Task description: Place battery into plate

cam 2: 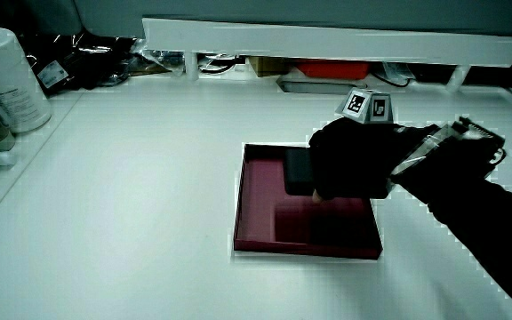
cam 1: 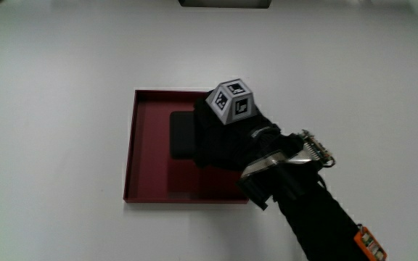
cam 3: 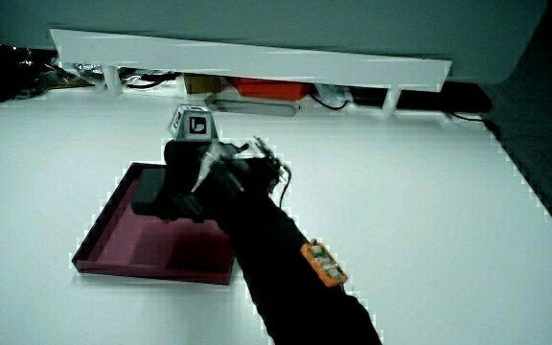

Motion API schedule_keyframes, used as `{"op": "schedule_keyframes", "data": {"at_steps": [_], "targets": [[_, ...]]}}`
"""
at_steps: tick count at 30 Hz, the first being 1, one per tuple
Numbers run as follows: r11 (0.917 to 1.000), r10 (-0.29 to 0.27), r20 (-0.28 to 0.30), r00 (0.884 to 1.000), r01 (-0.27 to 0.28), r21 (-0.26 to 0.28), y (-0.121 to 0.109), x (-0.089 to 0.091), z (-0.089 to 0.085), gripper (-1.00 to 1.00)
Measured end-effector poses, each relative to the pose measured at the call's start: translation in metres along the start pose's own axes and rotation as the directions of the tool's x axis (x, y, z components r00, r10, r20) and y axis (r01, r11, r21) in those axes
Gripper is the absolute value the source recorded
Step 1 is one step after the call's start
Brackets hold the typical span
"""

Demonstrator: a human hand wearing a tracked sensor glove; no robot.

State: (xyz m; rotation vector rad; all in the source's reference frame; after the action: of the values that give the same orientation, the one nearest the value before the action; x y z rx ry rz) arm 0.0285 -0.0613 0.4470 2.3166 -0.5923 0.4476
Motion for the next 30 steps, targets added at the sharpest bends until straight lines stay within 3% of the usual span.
{"op": "schedule_keyframes", "data": {"at_steps": [2, 12, 15, 22, 30], "targets": [[1.0000, -0.005, 0.026, 1.000, 0.005, 0.005, 0.002, -0.008, -0.006, 0.00], [0.9976, 0.015, -0.035, 0.999, -0.017, -0.067, 0.023, -0.018, -0.054, 0.00], [0.9948, -0.025, 0.006, 1.000, 0.025, -0.099, 0.032, -0.012, -0.072, 0.00], [0.9936, -0.033, 0.016, 0.999, 0.035, -0.107, 0.035, -0.011, -0.076, 0.00], [0.9863, -0.056, 0.035, 0.998, 0.060, -0.154, 0.034, -0.008, -0.084, -0.38]]}}
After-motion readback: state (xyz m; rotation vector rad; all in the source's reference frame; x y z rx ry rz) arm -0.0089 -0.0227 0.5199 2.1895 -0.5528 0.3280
